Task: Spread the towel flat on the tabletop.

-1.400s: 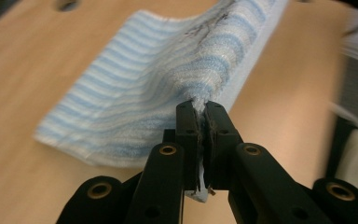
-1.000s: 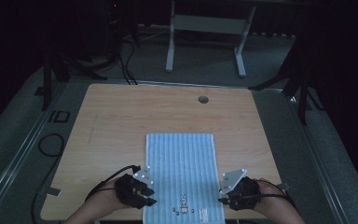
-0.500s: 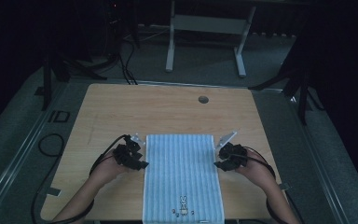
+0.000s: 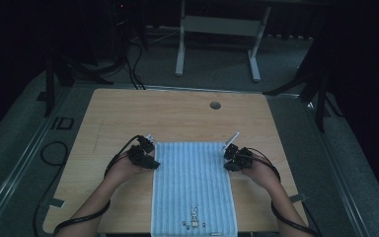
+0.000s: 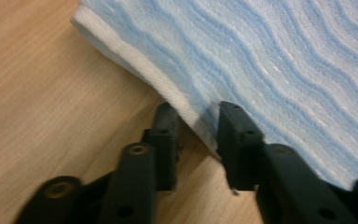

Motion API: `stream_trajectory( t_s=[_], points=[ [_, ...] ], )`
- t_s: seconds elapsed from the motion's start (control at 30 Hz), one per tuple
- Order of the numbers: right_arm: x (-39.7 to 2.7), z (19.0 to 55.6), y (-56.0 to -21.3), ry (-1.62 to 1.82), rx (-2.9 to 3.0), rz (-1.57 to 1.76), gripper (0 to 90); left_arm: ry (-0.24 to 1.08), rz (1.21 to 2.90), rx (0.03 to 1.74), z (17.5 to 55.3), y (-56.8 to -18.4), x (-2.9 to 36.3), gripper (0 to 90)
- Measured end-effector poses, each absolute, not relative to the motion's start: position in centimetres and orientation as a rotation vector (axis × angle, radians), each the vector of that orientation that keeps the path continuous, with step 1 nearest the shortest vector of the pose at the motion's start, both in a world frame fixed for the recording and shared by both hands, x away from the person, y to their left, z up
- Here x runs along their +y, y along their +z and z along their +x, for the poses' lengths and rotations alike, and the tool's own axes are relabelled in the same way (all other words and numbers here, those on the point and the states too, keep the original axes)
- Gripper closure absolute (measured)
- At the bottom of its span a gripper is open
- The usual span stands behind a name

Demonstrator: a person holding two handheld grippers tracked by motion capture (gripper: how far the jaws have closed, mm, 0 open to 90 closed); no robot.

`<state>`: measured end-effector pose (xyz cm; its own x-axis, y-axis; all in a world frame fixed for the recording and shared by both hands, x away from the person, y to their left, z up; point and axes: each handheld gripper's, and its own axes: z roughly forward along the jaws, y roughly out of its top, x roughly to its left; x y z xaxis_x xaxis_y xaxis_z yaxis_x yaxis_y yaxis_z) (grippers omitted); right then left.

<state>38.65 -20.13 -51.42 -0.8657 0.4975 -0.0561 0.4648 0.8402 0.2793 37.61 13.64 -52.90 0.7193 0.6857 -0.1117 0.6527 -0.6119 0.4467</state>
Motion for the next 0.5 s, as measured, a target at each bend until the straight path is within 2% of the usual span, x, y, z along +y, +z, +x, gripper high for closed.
stream_trajectory(
  t_s=[0.03, 0.1, 0.2, 0.23, 0.27, 0.3, 0.43, 0.5],
  points=[
    [-20.1, 38.5, -51.3, 0.379, 2.885, 0.743, 90.0, 0.105, 2.466, 1.013, 37.6, -52.8, 13.6, 80.2],
    [-20.1, 38.3, -50.8, 0.393, 2.865, 0.729, 90.0, 0.107, 2.453, 1.001, 37.4, -52.4, 13.5, 85.5],
    [-20.6, 38.3, -50.1, 0.434, 2.862, 0.778, 89.7, 0.108, 2.449, 0.988, 37.2, -51.9, 13.5, 86.0],
    [-20.8, 38.5, -50.1, 0.424, 2.864, 0.79, 81.8, 0.109, 2.45, 0.989, 37.2, -51.9, 13.4, 86.0],
    [-21.0, 38.6, -50.1, 0.411, 2.859, 0.822, 70.1, 0.106, 2.45, 0.989, 37.2, -51.9, 13.5, 86.1],
    [-21.2, 38.9, -50.3, 0.39, 2.876, 0.853, 66.8, 0.105, 2.451, 0.99, 37.2, -52.0, 13.5, 86.1],
    [-21.3, 39.1, -51.1, 0.358, 2.918, 0.878, 63.1, 0.084, 2.455, 0.993, 37.3, -52.4, 13.5, 86.8],
    [-21.1, 39.1, -51.5, 0.339, 2.927, 0.871, 65.0, 0.083, 2.45, 0.995, 37.3, -52.5, 13.5, 87.2]
  ],
)
